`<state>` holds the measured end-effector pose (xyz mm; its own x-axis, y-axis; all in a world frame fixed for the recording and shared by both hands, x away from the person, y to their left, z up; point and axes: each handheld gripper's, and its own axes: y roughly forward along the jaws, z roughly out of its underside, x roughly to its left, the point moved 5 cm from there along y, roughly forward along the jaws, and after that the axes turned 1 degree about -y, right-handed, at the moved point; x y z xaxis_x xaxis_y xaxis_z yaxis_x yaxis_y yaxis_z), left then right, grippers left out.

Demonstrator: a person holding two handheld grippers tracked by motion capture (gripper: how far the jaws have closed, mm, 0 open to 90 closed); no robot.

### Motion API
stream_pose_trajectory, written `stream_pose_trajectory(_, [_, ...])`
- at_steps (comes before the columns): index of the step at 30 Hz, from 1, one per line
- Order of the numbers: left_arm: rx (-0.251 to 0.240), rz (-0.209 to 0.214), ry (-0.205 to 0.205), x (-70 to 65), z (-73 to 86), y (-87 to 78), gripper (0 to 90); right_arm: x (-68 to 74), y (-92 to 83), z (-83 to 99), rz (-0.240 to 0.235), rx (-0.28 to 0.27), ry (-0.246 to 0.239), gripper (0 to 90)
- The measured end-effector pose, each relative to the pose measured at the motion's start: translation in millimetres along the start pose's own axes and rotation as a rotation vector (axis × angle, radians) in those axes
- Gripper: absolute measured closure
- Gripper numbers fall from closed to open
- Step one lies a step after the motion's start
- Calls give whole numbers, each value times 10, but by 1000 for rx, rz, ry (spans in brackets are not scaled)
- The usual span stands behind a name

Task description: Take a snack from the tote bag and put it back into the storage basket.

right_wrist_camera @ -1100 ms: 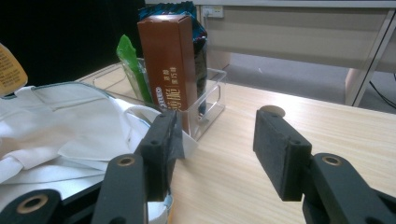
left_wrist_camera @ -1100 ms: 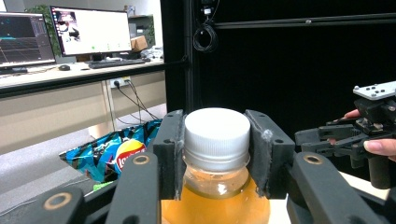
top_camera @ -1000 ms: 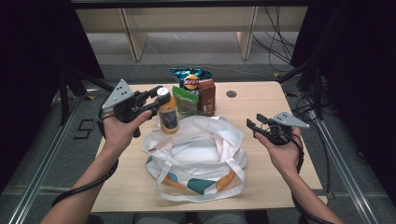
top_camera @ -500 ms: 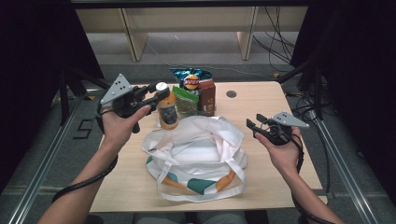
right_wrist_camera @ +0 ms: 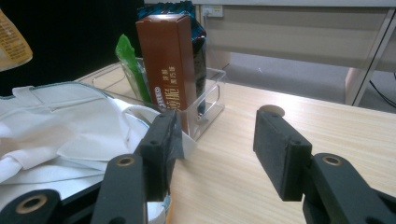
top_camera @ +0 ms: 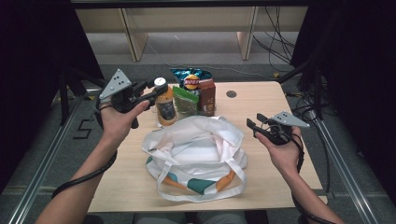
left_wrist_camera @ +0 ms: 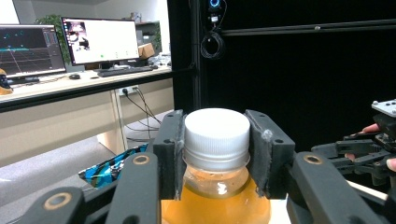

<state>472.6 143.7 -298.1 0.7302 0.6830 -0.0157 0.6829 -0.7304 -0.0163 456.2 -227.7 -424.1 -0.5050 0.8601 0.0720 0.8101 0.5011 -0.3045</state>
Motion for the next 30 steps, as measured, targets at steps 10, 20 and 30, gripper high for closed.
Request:
stream_pose_trajectory(10, [6, -16, -5, 114, 33, 38, 589, -4, 4, -2, 2, -4, -1, 502])
stream_pose_trajectory(20, [16, -27, -6, 227, 84, 89, 589, -15, 2, -3, 4, -1, -6, 501])
stream_pose_trajectory(30, [16, -32, -4, 310, 127, 119, 589, -20, -3, -13, 3, -5, -7, 500])
